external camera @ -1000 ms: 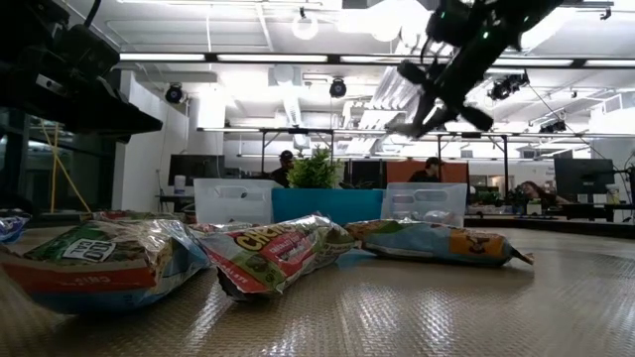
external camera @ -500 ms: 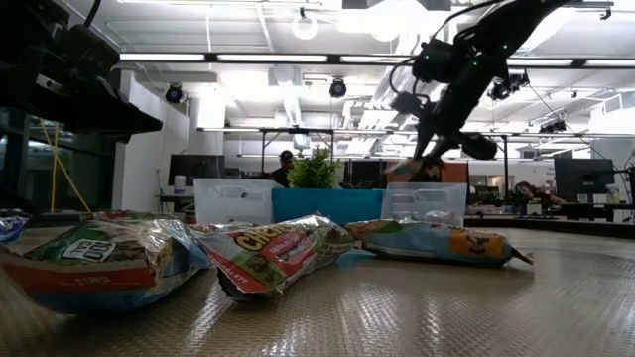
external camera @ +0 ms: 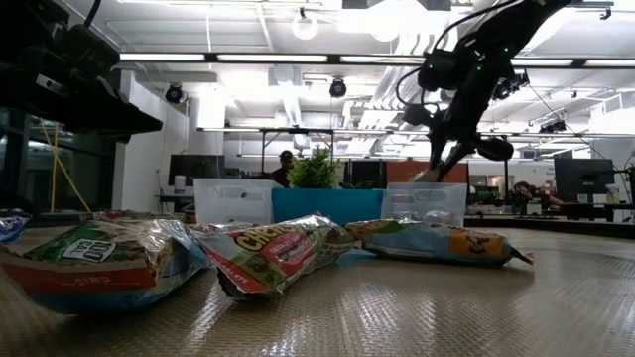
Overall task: Pick and place Granola Bars by type
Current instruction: Put the yellow granola bar into the right transparent bin
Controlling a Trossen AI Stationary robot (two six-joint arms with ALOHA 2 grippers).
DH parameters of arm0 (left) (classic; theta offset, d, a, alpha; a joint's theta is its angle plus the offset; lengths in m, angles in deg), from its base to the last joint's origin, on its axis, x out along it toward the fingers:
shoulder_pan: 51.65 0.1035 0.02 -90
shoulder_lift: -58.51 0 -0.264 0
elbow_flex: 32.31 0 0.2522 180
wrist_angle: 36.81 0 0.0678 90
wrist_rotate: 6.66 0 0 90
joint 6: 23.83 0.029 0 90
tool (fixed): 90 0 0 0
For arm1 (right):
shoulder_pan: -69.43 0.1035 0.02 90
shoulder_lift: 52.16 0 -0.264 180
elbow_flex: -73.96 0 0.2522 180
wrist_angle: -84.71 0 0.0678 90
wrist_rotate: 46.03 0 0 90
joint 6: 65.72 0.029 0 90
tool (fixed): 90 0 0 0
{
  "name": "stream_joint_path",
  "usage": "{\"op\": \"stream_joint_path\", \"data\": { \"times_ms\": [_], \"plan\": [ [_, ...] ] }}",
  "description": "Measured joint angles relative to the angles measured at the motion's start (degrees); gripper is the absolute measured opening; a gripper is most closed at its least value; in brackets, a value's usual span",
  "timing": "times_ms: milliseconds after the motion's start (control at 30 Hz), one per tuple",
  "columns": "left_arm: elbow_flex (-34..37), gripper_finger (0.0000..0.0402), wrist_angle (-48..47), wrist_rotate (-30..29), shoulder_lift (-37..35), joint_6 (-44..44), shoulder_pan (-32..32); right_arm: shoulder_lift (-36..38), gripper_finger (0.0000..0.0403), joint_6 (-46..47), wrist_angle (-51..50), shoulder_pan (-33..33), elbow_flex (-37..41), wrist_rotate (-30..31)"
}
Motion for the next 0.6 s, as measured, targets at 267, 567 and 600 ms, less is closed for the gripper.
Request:
{"op": "stream_joint_path", "data": {
  "times_ms": [267, 567, 600],
  "plan": [
    [0.0, 0.0001, 0.0, 0.0, 0.0, 0.0, 0.0, 0.0, 0.0071, -3.1, 0.1, -0.4, 0.0, 1.3],
    [0.0, 0.0001, 0.0, 0.0, 0.0, 0.0, 0.0, 0.0, 0.0106, -6.7, 2.6, -0.4, 0.0, 1.4],
    [0.0, 0.0001, 0.0, 0.0, 0.0, 0.0, 0.0, 0.0, 0.0110, -7.2, 3.7, -0.4, 0.0, 1.5]
  ]
}}
